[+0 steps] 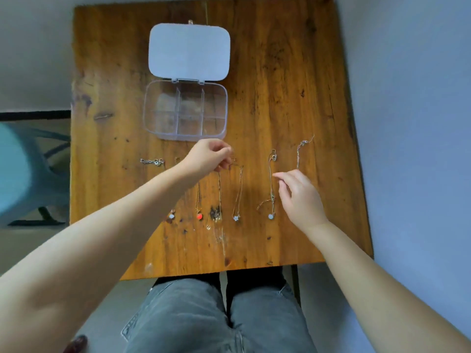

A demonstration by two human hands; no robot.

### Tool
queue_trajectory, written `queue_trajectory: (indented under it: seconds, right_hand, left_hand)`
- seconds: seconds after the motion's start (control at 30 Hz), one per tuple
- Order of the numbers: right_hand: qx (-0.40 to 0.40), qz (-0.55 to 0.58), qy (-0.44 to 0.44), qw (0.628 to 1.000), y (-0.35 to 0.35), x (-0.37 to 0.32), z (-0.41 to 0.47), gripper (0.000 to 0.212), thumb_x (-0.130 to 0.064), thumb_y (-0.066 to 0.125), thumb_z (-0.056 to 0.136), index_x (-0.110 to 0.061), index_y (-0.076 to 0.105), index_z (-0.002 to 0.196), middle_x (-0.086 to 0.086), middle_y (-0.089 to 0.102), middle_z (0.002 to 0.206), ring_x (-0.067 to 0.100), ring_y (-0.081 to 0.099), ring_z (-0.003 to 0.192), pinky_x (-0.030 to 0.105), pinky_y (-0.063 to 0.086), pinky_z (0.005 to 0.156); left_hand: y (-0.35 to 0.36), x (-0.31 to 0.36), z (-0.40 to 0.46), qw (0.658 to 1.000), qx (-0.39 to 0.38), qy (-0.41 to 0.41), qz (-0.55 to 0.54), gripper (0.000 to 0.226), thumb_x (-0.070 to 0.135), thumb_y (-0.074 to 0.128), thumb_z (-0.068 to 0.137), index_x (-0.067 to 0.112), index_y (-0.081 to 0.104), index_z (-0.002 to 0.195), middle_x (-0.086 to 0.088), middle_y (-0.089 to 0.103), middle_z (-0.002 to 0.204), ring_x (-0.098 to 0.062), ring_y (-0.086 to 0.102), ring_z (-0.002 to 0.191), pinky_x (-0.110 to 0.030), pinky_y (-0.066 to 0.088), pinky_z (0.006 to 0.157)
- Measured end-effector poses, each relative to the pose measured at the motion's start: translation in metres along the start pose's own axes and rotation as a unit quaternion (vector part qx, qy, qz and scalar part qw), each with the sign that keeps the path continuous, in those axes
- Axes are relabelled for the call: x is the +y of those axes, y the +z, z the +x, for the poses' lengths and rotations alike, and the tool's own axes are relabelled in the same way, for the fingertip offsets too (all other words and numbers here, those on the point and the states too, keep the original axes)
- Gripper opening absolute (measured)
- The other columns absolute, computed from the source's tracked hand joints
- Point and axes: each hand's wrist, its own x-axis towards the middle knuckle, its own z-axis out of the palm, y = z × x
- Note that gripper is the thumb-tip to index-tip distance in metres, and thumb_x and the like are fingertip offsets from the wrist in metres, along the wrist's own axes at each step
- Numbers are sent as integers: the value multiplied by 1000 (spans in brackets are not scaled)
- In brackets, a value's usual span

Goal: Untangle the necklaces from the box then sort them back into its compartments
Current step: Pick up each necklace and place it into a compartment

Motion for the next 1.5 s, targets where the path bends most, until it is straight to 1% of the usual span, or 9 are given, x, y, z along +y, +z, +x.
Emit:
queue_trajectory:
  seconds: [0.2, 0.3, 0.47, 0.6, 0.87, 1.03, 1.23, 1.4, 1.5]
  right_hand:
    - [-112, 4, -81, 990, 55, -69, 48, 26, -6, 46, 94, -8, 67, 109, 10, 64, 105, 25, 59, 101, 30, 45, 81]
    - [-179, -10, -112, 978, 84, -106, 69, 28, -11, 44, 95, -11, 63, 116, 9, 61, 114, 25, 57, 107, 35, 47, 89]
    - [-220, -64, -105, 968, 126, -151, 97, 40, -22, 45, 97, -11, 44, 135, 12, 50, 132, 28, 51, 118, 43, 47, 93]
    - [-179, -142, -147, 962, 146, -166, 109, 40, -28, 54, 94, -7, 49, 127, 13, 53, 123, 29, 51, 111, 43, 50, 84]
    - [-181, -161, -160, 957, 155, -169, 117, 18, -21, 49, 96, -6, 56, 102, 12, 55, 106, 28, 53, 96, 43, 49, 79]
    - [-215, 70, -24, 974, 127, -177, 124, 12, -23, 48, 97, -15, 54, 90, 5, 58, 98, 21, 59, 89, 34, 51, 78]
    - [-214, 453, 105, 859, 47, -191, 162, 14, -14, 41, 101, -10, 49, 90, 11, 69, 98, 19, 72, 87, 31, 59, 78]
    - [-137, 456, 121, 871, 16, -203, 209, 11, -15, 41, 101, -13, 51, 96, 9, 71, 90, 20, 73, 85, 33, 59, 80]
    - [-123, 454, 145, 871, 19, -207, 230, 11, -15, 42, 100, -13, 51, 96, 11, 71, 92, 21, 73, 85, 37, 58, 84]
  left_hand:
    - [-72, -105, -52, 980, 175, -97, -15, 14, 15, 50, 92, 13, 63, 89, -4, 64, 75, -12, 56, 57, -26, 49, 59]
    - [-81, -139, -73, 964, 238, -107, 48, 11, 23, 51, 92, 19, 61, 89, 2, 63, 81, -14, 59, 71, -31, 50, 67]
    - [-47, -154, -91, 947, 206, -29, 246, 22, 38, 56, 88, 18, 54, 97, 2, 58, 91, -18, 55, 83, -32, 49, 64]
    - [-22, -154, -87, 898, 171, 37, 403, 27, 34, 58, 88, 13, 51, 104, -6, 56, 100, -25, 51, 91, -33, 42, 67]
    - [-32, -163, -84, 916, 136, 116, 360, 9, 18, 54, 90, 11, 55, 95, -6, 55, 94, -22, 50, 83, -28, 37, 64]
    - [-47, -154, -80, 958, 115, 95, 246, 9, 17, 56, 89, 18, 50, 83, 1, 58, 85, -17, 56, 77, -23, 43, 60]
    - [-96, -99, -34, 970, 217, 108, 23, 9, 11, 63, 84, 15, 58, 79, 9, 59, 70, -2, 53, 66, -10, 40, 62]
    - [-131, -45, 21, 956, 254, 145, -14, 8, 13, 62, 83, 18, 59, 78, 13, 57, 67, 6, 51, 62, -8, 39, 61]
    - [-142, -31, 48, 951, 264, 157, 31, 3, 15, 60, 84, 16, 59, 81, 8, 60, 72, -3, 54, 68, -17, 44, 63]
